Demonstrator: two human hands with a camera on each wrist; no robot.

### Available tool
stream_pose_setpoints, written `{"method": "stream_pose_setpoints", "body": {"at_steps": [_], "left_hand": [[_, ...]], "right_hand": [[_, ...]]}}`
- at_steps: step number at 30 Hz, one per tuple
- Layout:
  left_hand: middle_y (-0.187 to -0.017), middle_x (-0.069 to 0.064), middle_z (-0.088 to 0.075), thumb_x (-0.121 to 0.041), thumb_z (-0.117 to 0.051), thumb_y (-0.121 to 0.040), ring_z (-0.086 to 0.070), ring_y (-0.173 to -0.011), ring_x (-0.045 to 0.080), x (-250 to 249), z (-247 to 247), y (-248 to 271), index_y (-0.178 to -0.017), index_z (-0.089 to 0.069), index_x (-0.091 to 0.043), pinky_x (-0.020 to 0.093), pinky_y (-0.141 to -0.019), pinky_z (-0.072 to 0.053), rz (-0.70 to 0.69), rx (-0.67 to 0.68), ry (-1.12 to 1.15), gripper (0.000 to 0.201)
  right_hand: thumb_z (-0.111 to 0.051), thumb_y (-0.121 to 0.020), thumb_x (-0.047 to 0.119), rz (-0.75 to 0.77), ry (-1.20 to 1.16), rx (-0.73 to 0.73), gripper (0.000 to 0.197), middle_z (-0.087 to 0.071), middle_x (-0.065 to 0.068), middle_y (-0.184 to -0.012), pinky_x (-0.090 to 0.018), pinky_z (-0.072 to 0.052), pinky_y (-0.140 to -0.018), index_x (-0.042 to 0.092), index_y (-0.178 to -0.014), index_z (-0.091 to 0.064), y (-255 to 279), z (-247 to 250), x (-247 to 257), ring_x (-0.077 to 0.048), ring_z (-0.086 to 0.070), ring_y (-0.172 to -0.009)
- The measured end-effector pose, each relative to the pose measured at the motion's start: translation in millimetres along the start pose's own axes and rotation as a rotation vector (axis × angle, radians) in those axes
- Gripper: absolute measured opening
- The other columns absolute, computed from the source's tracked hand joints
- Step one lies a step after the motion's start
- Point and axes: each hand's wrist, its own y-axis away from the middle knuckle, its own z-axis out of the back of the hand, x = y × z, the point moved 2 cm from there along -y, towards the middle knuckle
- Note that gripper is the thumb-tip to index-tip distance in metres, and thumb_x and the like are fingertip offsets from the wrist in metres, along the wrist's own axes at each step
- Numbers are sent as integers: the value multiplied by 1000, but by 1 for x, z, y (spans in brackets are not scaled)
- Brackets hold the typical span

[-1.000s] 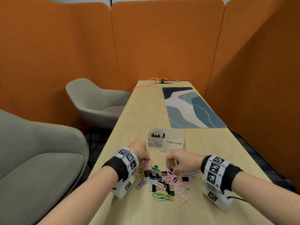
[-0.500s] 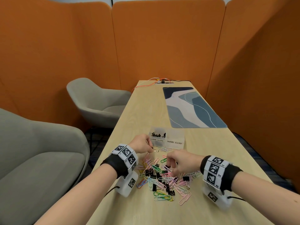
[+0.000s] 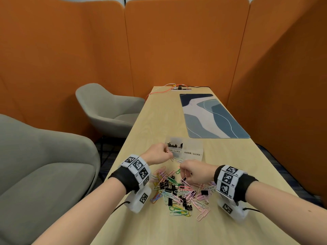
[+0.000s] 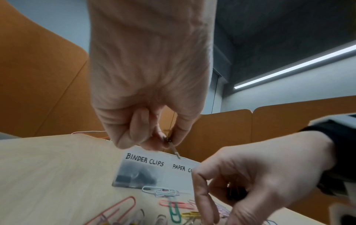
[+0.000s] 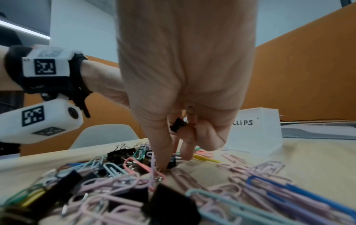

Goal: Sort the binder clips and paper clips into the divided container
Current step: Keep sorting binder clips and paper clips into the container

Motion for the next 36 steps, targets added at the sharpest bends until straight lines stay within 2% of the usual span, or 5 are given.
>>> {"method": "stream_pose_setpoints", "body": {"at_steps": [8,13,17,26,36], "left_hand": [[-72,-5,-60,-14,-46,-94,-55,-68,13,0,-6,13,-92,-53,-16,25,-63,-42,-71,248,-58,8],[-98,8,-66,-22,-38,-96,-57,-90,26,-1,-7,18,-98,-61,-9,28,-73,-37,-107,226,-373,27],[-85,-1,-57,-57,-59,-82,-51,-80,18,6,-16,14,-91,-57,-17,29,-69,-40,-127,184,-491,41],[-108,9,-67,-35,-63,-87,-60,-100,26,5,-24,7,-102,-65,-12,31,-77,-43,-187,234,-482,28],[-75,3,-63,-19,-54,-87,-49,-64,16,5,-17,4,-88,-64,-11,26,-58,-37,-217,144,-268,13]], "right_hand": [[-53,-77,4,10,-42,-62,24,-51,11,-75,-35,-48,-78,26,-78,-47,2,-3,-2,-17,-53,-83],[-59,-85,13,-59,-147,-130,11,-45,10,-72,-13,-32,-54,17,-90,-50,7,3,-7,-3,-41,-63],[-69,-80,30,-133,-127,-68,24,-52,4,-83,-24,-38,-63,13,-94,-60,5,0,-7,-13,-48,-77],[-63,-83,19,-130,11,-25,9,-67,-10,-107,-29,-43,-74,18,-84,-54,-5,-4,6,-25,-60,-97],[-55,-82,16,-154,-149,93,13,-69,-10,-83,-9,-40,-48,8,-81,-65,-2,-7,-3,-5,-52,-60]]}}
